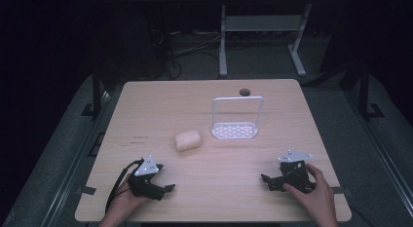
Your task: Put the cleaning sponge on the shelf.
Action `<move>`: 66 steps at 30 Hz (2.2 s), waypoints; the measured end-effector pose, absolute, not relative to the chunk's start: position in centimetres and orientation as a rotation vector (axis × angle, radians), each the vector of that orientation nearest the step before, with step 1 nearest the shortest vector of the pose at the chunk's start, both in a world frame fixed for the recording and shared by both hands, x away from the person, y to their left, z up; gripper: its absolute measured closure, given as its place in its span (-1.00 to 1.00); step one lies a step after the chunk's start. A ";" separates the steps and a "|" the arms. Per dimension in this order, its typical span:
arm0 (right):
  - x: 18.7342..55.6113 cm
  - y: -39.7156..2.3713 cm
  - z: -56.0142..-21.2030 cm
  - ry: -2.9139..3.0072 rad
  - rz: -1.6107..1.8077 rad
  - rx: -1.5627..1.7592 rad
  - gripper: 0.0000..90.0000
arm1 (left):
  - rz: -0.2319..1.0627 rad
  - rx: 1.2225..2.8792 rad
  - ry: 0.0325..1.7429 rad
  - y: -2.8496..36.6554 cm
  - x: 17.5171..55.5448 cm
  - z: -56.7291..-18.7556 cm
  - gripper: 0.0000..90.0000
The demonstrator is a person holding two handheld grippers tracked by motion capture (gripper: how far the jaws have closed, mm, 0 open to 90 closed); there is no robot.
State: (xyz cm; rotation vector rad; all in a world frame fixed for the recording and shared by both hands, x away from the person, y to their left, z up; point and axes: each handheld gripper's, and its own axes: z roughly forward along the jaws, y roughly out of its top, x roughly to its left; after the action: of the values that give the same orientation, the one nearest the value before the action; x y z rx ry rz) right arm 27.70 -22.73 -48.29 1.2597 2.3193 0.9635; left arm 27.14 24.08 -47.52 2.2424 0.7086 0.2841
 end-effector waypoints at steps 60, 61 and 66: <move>27.7 -22.6 -48.3 2.315 0.967 1.262 -1.00 | 0.332 2.219 0.747 24.7 31.3 -43.1 -0.69; 27.7 -22.6 -48.3 2.314 0.967 1.263 -1.00 | 0.333 2.223 0.745 24.7 31.4 -43.0 -0.69; 27.7 -22.6 -48.3 2.315 0.967 1.260 -1.00 | 0.336 2.221 0.739 24.5 32.0 -42.6 -0.69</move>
State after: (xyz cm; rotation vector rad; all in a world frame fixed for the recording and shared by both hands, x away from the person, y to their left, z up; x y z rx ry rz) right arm 27.66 -22.64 -48.31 1.2600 2.3152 0.9670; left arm 31.97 24.46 -42.64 2.2205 0.7387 0.3358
